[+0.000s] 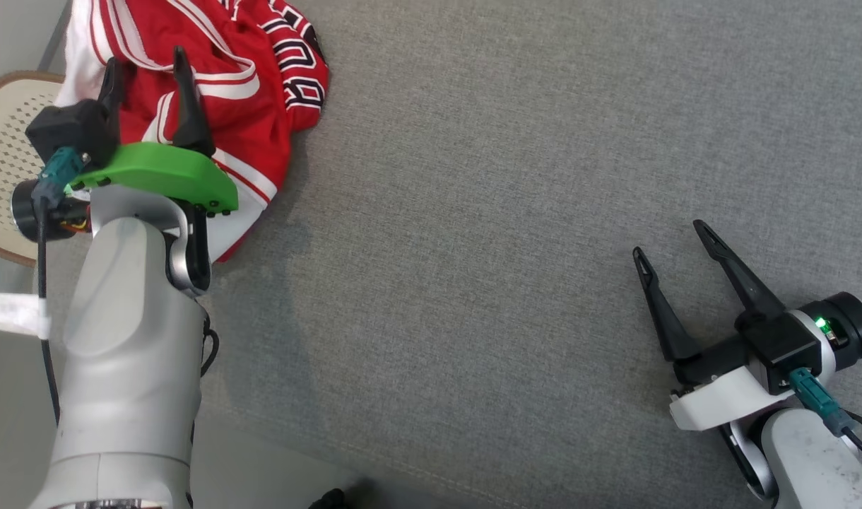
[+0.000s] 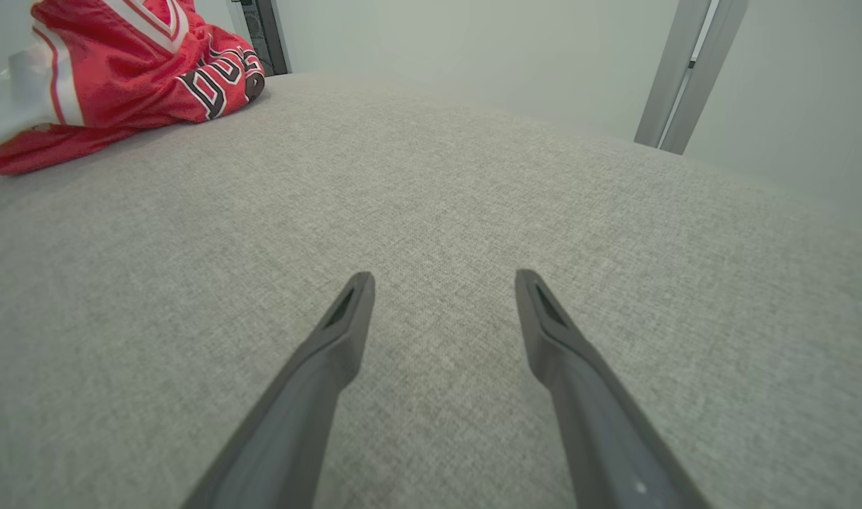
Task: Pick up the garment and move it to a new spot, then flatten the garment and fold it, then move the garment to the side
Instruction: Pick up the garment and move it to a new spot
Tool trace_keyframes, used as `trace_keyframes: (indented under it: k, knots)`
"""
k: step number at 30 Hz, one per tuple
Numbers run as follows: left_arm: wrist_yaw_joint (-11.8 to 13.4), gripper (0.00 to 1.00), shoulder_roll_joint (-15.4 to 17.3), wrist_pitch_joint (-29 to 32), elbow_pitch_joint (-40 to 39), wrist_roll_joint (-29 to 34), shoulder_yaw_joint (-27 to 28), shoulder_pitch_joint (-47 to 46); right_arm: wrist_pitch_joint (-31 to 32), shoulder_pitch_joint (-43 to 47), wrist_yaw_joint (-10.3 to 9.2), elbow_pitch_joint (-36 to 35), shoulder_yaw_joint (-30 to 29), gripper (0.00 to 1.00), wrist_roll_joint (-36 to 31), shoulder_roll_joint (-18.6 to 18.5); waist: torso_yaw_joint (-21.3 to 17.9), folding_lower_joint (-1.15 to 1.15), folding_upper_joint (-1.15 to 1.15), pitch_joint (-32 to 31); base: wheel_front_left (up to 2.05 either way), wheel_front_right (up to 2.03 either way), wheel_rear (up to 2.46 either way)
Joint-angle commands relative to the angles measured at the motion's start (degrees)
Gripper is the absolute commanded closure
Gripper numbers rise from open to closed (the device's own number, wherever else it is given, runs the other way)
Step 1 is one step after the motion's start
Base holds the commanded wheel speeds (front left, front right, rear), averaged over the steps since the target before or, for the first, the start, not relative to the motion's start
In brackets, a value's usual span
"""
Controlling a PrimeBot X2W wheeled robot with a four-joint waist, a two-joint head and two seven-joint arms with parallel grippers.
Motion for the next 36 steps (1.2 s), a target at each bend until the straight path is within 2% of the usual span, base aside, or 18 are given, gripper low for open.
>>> trace_keyframes:
  k: [1, 5, 8, 13, 17, 18, 20, 24, 28, 36]
  knots:
    - [-0.3, 0.00, 0.5, 0.0, 2.9, -0.3, 0.2, -3.0, -0.2, 0.2, -0.06, -0.3, -0.1, 0.00, -0.2, -0.6, -2.3, -0.01, 0.00, 3.4, 0.00, 0.00, 0.00]
    - [-0.2, 0.00, 1.0, 1.8, 12.3, -1.2, 0.4, -8.4, 0.0, 0.1, -0.07, -0.7, 1.0, 0.00, -0.4, -2.8, -3.2, -0.01, 0.00, 5.3, 0.00, 0.00, 0.00]
    - [0.3, 0.00, 1.1, 3.1, 17.8, -1.8, 0.6, -11.0, 0.0, -0.4, -0.08, -1.0, 4.0, 0.00, 0.1, -5.9, -4.2, -0.01, 0.00, 6.6, 0.00, 0.00, 0.00]
    - [0.9, 0.00, 2.7, 3.9, 23.6, -2.5, 0.9, -13.2, 0.2, -3.2, -0.11, -0.9, 7.9, 0.00, 1.7, -10.5, -7.0, -0.01, 0.00, 7.9, 0.00, 0.00, 0.00]
    - [0.7, 0.00, 3.9, 3.4, 26.3, -2.8, 1.3, -13.3, 0.2, -6.1, -0.14, -0.6, 9.0, 0.00, 3.4, -11.4, -9.3, -0.01, 0.00, 7.8, 0.00, 0.00, 0.00]
    - [0.5, 0.22, 4.5, 3.1, 26.9, -2.9, 1.3, -13.2, 0.2, -6.9, -0.14, -0.8, 8.4, 0.00, 4.1, -10.6, -9.9, -0.01, 0.00, 7.8, 0.00, 0.00, 0.00]
    - [0.1, 1.00, 5.2, 2.4, 27.6, -2.6, 1.0, -13.1, 0.1, -7.8, -0.12, -1.0, 7.6, 0.00, 4.5, -9.2, -10.7, -0.01, 0.00, 7.7, 0.00, 0.00, 0.00]
    - [-0.1, 1.00, 6.6, 0.6, 27.4, -2.3, 0.9, -11.9, 0.0, -9.1, -0.08, -1.2, 7.0, 0.00, 4.9, -5.7, -12.1, -0.01, 0.00, 6.7, 0.00, 0.00, 0.00]
    - [-0.5, 1.00, 7.6, -0.3, 23.9, -1.7, 0.9, -10.2, -0.1, -8.3, -0.07, -1.2, 7.3, 0.00, 5.0, -1.9, -13.2, -0.01, 0.00, 4.3, 0.00, 0.00, 0.00]
    - [0.5, 1.00, 10.0, -0.5, 5.6, 0.8, 2.2, -2.8, -0.1, -5.2, -0.07, -0.5, 7.4, 0.00, 5.5, 3.7, -15.5, -0.01, 0.00, -2.7, 0.00, 0.00, 0.00]
